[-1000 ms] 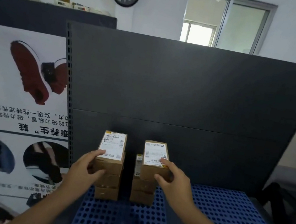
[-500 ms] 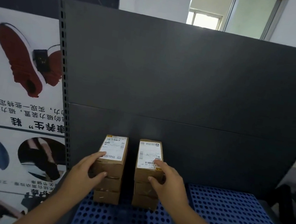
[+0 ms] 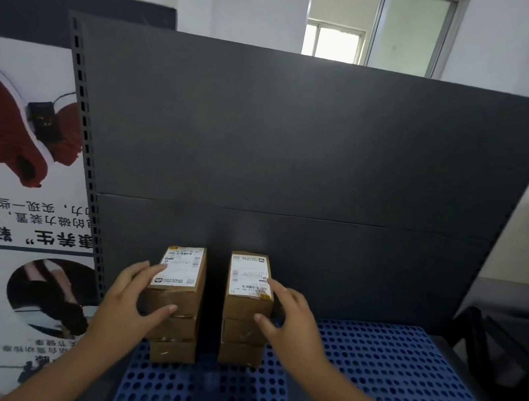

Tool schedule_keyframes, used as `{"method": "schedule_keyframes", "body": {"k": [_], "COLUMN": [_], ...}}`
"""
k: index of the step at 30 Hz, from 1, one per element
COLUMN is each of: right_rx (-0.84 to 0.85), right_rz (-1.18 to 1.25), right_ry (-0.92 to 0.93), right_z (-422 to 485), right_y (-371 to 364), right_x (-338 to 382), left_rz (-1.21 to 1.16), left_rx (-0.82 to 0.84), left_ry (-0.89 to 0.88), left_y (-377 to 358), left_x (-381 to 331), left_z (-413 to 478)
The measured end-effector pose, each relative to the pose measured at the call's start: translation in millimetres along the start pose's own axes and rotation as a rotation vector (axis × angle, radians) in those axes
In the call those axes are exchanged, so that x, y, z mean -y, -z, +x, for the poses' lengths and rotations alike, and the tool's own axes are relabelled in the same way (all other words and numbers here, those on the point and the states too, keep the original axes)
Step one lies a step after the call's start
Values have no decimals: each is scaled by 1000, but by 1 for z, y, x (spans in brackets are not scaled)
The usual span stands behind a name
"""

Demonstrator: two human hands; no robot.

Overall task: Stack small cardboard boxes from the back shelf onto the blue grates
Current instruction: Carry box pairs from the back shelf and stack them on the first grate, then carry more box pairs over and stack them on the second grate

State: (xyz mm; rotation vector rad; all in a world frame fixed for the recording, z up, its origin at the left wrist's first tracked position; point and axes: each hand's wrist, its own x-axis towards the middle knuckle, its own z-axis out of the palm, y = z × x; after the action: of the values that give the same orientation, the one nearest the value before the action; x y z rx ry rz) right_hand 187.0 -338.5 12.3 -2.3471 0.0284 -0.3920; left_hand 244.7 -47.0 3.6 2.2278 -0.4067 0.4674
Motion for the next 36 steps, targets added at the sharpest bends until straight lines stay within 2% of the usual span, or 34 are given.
{"method": "schedule_keyframes", "body": {"k": [8,14,20,30,36], "right_rx": [-117,-342,-558,-894,-1045], "right_rz": [-62,-162,-284,-598,-785], "right_ry": [42,64,65,-179,-347], "right_z": [-55,-154,-280,-551,-675], "right_y": [80,190,293,435,498], "right_x": [4,1,1,6,31], "left_rz": [67,-90,-238,-565,-737], "left_rx": [-48,2,148,346,502], "left_ry": [-202,-374,-523,-873,-1022], "left_y": [4,-23,-58,-114,-135], "left_x": [-93,-215,-339,-556,-659], "left_z": [-4,-44,-115,-288,-368]}}
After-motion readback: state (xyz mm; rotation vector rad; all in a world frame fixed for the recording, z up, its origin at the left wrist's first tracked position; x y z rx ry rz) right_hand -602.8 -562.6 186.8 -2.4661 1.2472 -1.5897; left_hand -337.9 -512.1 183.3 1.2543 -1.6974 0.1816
